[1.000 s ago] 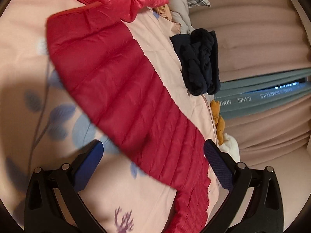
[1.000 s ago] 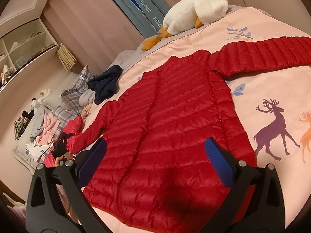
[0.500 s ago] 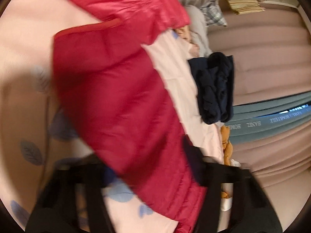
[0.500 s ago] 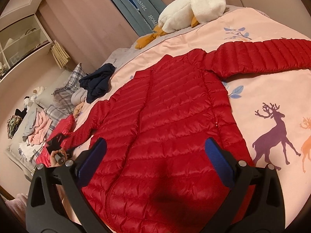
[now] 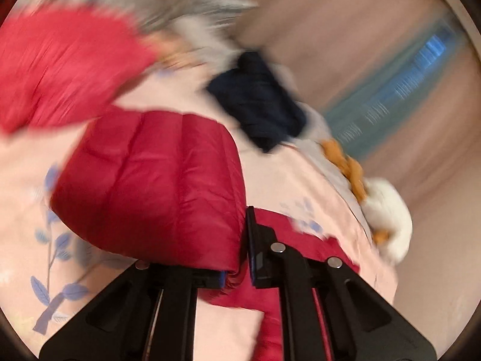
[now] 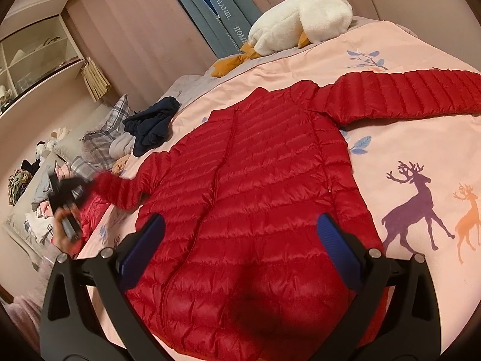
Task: Fold large clothes
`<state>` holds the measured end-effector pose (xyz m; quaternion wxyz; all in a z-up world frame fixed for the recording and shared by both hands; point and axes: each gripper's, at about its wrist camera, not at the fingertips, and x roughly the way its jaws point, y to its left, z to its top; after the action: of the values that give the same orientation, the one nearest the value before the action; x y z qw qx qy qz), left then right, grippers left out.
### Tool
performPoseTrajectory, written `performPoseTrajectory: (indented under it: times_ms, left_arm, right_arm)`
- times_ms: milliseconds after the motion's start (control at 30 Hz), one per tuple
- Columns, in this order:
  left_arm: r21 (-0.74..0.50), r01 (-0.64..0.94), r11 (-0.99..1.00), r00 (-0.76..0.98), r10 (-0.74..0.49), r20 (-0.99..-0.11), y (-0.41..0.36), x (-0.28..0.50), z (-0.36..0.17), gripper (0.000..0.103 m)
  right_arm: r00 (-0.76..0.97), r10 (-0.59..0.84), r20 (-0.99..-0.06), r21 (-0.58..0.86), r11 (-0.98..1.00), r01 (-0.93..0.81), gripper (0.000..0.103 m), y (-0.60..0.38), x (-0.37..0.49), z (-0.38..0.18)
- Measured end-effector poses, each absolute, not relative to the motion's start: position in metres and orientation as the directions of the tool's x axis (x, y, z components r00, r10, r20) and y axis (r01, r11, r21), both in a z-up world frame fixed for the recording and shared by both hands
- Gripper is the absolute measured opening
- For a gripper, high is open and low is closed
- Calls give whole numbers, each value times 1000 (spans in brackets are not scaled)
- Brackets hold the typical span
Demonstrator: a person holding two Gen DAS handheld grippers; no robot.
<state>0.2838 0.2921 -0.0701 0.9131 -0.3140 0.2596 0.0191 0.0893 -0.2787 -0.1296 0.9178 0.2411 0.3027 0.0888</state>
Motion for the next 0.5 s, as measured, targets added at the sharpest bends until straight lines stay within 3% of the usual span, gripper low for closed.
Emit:
performPoseTrajectory:
  times_ms: [233,500]
  left_arm:
    - [-307,126,943,827,-271,-493,113,279,-11,11]
    - [-146,268,952,708,-297,-640,-56,291,-49,12]
  right_arm:
    - [807,305,-506,507,862,-8,101,-289,75,-133]
    - [812,265,-520,519,853,54,101,-320,60,-142]
